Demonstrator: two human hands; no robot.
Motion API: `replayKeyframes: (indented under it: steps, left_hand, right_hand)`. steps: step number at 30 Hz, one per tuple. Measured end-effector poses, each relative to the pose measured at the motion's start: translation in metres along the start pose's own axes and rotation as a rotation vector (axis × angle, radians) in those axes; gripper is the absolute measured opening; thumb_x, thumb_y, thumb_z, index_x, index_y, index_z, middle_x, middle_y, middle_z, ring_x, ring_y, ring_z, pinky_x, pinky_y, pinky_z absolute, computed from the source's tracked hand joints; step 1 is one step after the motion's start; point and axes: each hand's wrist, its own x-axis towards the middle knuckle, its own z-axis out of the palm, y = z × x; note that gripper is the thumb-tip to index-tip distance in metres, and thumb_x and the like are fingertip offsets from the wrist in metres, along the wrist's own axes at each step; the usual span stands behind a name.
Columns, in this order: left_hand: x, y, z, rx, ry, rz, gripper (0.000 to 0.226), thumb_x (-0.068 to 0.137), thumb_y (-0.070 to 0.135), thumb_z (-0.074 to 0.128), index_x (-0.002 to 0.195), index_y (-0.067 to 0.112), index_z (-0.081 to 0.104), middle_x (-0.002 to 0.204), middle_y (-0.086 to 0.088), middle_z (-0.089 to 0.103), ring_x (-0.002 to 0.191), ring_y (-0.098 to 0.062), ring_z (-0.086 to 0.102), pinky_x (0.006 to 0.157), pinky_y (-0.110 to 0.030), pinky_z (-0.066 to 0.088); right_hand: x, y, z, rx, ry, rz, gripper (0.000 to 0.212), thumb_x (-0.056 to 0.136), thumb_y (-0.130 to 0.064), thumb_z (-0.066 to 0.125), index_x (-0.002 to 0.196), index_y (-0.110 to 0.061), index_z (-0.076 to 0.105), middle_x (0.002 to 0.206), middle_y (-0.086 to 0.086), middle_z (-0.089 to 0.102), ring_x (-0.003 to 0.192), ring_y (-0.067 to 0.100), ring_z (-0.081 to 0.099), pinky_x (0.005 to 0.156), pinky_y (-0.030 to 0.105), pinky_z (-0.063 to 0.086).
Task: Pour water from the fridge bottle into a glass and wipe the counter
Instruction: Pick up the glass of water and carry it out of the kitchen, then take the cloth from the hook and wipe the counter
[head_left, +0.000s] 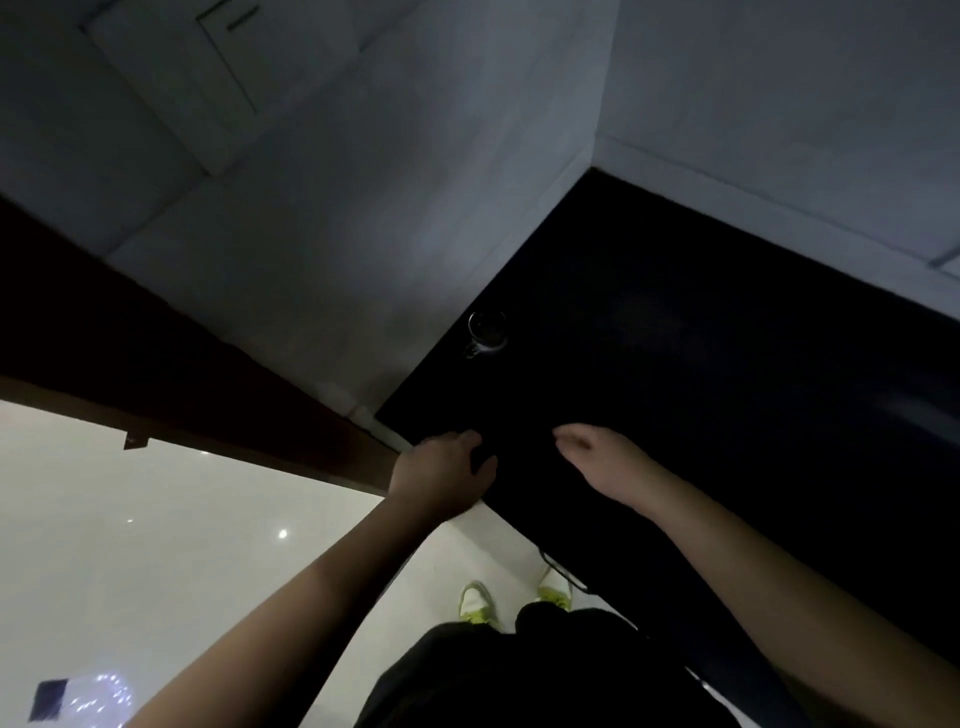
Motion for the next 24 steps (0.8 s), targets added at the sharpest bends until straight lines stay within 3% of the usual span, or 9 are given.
replayKeyframes:
  steps: [3, 5, 9, 12, 24]
  left_hand:
    - [-0.013, 0.006, 0.006, 0.164, 0.053, 0.12, 0.052, 0.093, 0.061, 0.037, 0.132, 0.029, 0.05, 0.127, 0.004, 0.058, 0.118, -0.021, 0.054, 0.087, -0.036, 0.048]
    - [-0.019, 0.01, 0.008, 0.233, 0.077, 0.196, 0.06, 0.091, 0.062, 0.028, 0.136, 0.027, 0.048, 0.134, 0.002, 0.054, 0.123, -0.021, 0.05, 0.094, -0.037, 0.044]
    - [-0.025, 0.017, 0.016, 0.301, 0.01, 0.324, 0.071, 0.094, 0.062, 0.03, 0.152, 0.02, 0.029, 0.158, -0.004, 0.03, 0.144, -0.024, 0.029, 0.112, -0.041, 0.03]
    - [-0.025, 0.018, 0.023, 0.326, -0.023, 0.419, 0.075, 0.097, 0.061, 0.029, 0.156, 0.016, 0.017, 0.164, -0.002, 0.014, 0.149, -0.023, 0.017, 0.118, -0.04, 0.022]
    - [-0.039, 0.019, 0.022, 0.486, -0.003, 0.863, 0.075, 0.094, 0.057, 0.012, 0.157, 0.016, 0.005, 0.164, -0.003, 0.016, 0.149, -0.021, 0.017, 0.119, -0.042, 0.019]
  right_hand:
    - [-0.028, 0.016, 0.012, -0.48, 0.119, -0.094, 0.051, 0.102, -0.043, 0.038, 0.148, -0.02, 0.038, 0.153, 0.001, 0.036, 0.137, 0.019, 0.035, 0.112, 0.032, 0.031]
    - [-0.042, 0.023, 0.022, -0.625, 0.176, -0.134, 0.052, 0.102, -0.041, 0.036, 0.149, -0.018, 0.035, 0.157, 0.0, 0.028, 0.142, 0.019, 0.027, 0.115, 0.033, 0.026]
    - [-0.06, 0.027, 0.042, -0.629, 0.198, -0.092, 0.055, 0.102, -0.038, 0.035, 0.153, -0.018, 0.026, 0.161, 0.0, 0.017, 0.146, 0.018, 0.015, 0.118, 0.034, 0.019]
    - [-0.069, 0.029, 0.058, -0.677, 0.277, -0.043, 0.057, 0.102, -0.04, 0.033, 0.154, -0.019, 0.019, 0.162, -0.001, 0.011, 0.148, 0.017, 0.01, 0.118, 0.034, 0.016]
    - [-0.135, 0.042, 0.129, -0.462, 0.613, 0.279, 0.057, 0.101, -0.04, 0.037, 0.153, -0.019, 0.024, 0.161, 0.002, 0.019, 0.148, 0.02, 0.016, 0.117, 0.035, 0.02]
